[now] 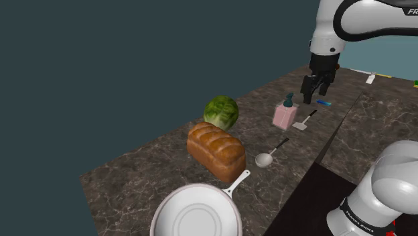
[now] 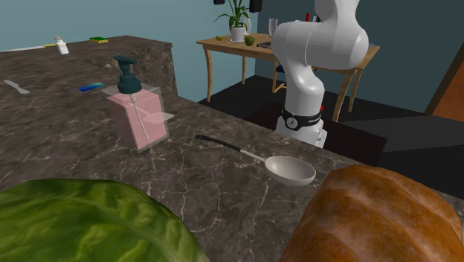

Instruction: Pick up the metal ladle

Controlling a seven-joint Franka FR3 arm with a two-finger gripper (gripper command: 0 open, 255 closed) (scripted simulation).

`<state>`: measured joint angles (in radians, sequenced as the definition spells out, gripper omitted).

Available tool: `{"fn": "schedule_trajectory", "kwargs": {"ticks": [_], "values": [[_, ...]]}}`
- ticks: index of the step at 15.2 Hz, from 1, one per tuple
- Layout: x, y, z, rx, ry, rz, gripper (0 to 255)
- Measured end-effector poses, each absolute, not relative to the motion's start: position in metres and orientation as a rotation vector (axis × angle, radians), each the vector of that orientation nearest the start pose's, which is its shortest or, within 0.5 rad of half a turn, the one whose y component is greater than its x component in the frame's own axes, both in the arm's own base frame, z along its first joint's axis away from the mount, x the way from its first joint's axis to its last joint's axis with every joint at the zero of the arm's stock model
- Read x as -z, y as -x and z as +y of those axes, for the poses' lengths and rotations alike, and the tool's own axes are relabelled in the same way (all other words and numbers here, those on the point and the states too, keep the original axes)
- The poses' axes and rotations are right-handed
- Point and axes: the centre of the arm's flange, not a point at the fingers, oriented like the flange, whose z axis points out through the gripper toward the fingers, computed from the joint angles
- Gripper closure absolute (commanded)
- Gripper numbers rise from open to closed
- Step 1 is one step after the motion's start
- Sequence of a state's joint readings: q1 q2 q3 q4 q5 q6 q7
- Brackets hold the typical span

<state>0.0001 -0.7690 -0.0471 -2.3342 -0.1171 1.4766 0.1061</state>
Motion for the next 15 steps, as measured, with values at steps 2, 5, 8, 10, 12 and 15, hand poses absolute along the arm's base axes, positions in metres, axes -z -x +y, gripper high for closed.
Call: {"fn": "schedule_trajectory", "kwargs": {"ticks": [2,5,8,10,12,15], "values": [[-0.583,-0.3,-0.031,-0.133,3.209,0.283,0],[-0.551,-0.295,-0.023,-0.101,3.144,0.579,0],[-0.516,-0.295,-0.014,-0.063,3.033,0.915,0],[-0.49,-0.298,-0.005,-0.039,2.937,1.133,0],[-0.465,-0.297,0.003,-0.013,2.825,1.342,0],[-0.431,-0.306,0.013,0.024,2.626,1.638,0]]}}
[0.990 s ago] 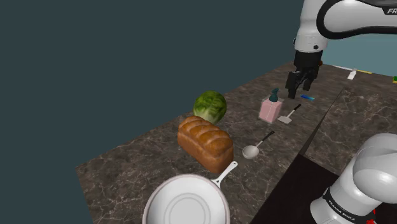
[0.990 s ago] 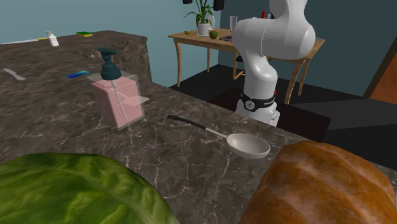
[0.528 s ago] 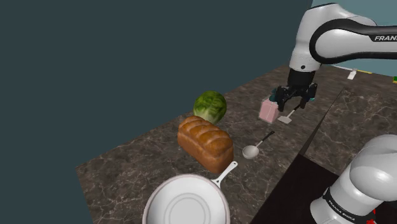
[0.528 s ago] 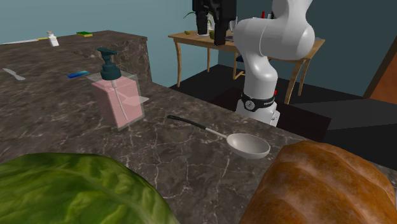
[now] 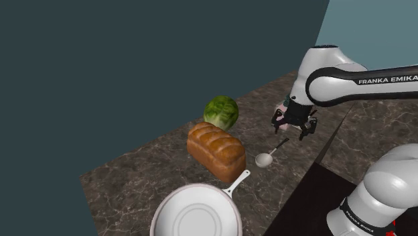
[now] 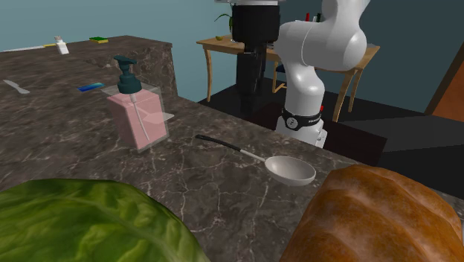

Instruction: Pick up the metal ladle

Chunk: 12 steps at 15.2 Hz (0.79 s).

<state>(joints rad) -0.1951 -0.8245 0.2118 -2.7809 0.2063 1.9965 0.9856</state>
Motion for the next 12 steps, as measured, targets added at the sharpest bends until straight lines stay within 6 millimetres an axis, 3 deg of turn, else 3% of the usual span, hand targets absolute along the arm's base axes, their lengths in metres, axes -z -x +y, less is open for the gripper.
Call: {"fn": "schedule_trajectory", "kwargs": {"ticks": [5,12], "values": [[-0.379,-0.32,0.025,0.083,2.27,2.034,0],[-0.341,-0.324,0.027,0.09,2.215,2.081,0]]}}
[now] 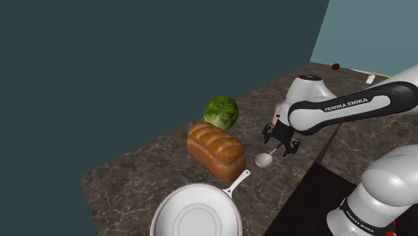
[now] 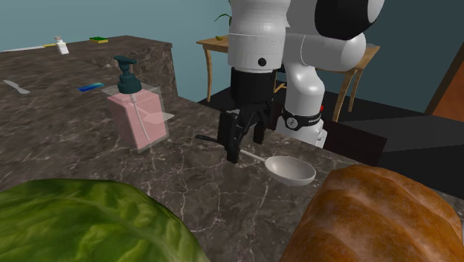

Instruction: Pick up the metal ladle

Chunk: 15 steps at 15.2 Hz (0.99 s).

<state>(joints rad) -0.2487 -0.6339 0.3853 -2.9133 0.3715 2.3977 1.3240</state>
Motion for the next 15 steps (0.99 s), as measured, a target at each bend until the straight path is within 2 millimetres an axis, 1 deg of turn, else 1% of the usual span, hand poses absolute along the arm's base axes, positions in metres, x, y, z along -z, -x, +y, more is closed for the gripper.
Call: {"fn": "schedule_trajectory", "kwargs": {"ticks": [1,2,12,15], "values": [[-0.337,-0.324,0.026,0.09,2.215,2.082,0],[-0.335,-0.324,0.026,0.091,2.215,2.082,255],[-0.334,-0.324,0.026,0.092,2.214,2.082,255],[-0.345,-0.322,0.026,0.092,2.214,2.081,255]]}}
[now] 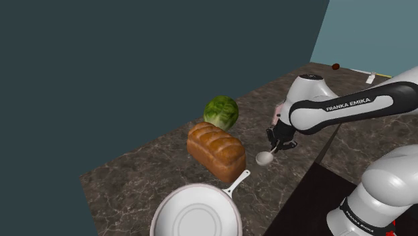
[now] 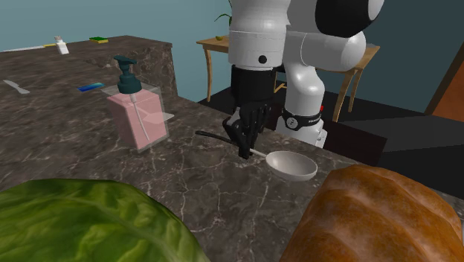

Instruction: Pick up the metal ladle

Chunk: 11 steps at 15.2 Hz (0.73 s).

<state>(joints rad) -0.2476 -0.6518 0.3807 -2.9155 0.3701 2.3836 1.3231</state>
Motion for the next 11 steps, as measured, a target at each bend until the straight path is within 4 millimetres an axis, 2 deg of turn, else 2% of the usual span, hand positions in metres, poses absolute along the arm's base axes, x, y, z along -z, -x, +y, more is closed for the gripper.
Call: {"fn": "schedule_trajectory", "kwargs": {"ticks": [11], "values": [[-0.403,-0.322,0.025,0.092,2.214,2.081,255]]}}
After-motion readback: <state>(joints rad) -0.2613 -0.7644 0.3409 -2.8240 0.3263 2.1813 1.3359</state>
